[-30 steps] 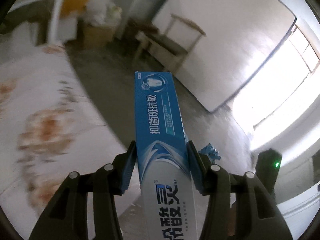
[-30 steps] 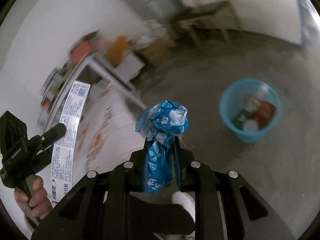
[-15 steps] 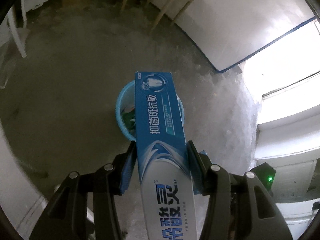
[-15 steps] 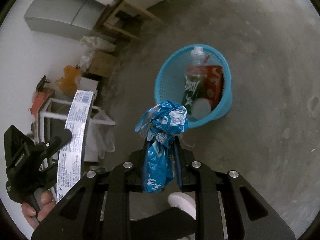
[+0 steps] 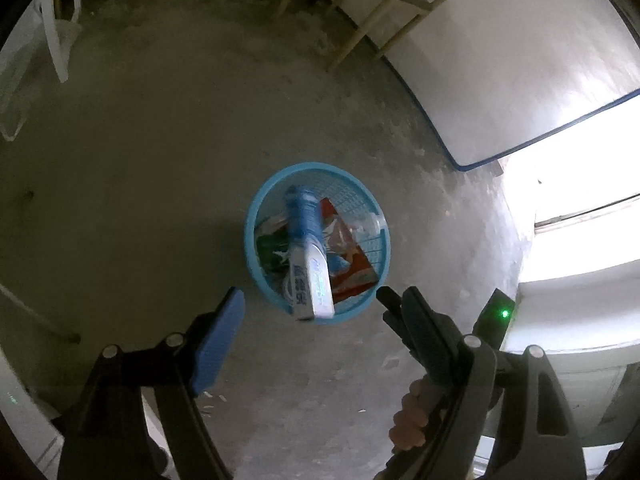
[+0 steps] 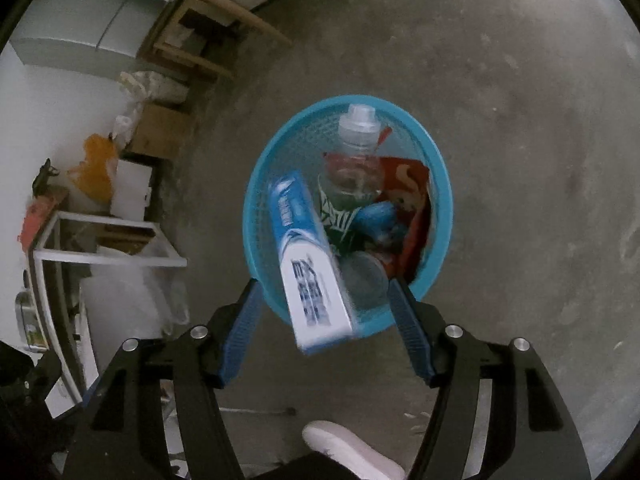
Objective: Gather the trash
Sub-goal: 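Open both grippers to drop the box and wrapper into the wastebasket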
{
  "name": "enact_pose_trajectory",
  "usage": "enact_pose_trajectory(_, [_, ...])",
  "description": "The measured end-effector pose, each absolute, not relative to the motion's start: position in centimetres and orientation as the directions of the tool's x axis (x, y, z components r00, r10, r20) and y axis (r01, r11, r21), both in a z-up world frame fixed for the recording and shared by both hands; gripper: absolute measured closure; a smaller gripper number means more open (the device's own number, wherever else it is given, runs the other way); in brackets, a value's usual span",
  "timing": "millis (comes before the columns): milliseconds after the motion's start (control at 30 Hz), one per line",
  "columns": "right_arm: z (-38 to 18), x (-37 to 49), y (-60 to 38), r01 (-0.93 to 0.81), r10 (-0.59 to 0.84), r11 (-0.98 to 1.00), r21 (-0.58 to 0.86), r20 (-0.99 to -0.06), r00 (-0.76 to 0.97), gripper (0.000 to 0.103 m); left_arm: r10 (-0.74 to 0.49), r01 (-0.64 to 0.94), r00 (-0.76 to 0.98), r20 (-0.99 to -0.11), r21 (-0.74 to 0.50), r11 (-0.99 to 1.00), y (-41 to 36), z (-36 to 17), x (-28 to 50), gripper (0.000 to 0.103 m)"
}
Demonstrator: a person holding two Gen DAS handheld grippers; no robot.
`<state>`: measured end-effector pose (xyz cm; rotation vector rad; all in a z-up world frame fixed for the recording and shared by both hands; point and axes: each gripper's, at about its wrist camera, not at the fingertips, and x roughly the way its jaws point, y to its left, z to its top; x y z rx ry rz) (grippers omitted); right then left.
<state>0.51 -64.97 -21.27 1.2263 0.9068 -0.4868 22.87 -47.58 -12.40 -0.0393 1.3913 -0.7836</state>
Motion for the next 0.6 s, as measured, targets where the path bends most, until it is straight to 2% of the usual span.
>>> enact_pose_trajectory(133, [-20.5, -0.3, -64.5, 0.747, 0.125, 0.306, 0.590, -0.803, 0.583, 0.040, -0.524, 0.488, 0.005, -0.852, -0.455, 0.744, -46.2, -10.7, 21.9, 0.025])
enact_pose_trajectory(300, [-16.4, -2.2, -62.6, 0.711, 0.060, 0.396, 0.581, -0.789, 0.611, 0.039, -0.560, 0.559, 0.060, -0.826, -0.437, 0.705, -43.1, -6.7, 19.6, 0.025])
enact_pose_trajectory(433, [-11.0, -4.4, -58.7, 0.648, -0.010, 0.536, 0.542, -0.763, 0.646, 0.028, -0.601, 0.621, 0.068, -0.796, -0.438, 0.650, -38.6, -4.4, 16.5, 0.022])
enact_pose_trajectory(600, [-5.3, -6.4, -51.8, 0.571, -0.082, 0.699, 0.429, -0.746, 0.661, 0.013, -0.612, 0.684, 0.206, -0.763, -0.335, 0.648, -30.0, -1.8, 12.5, 0.013])
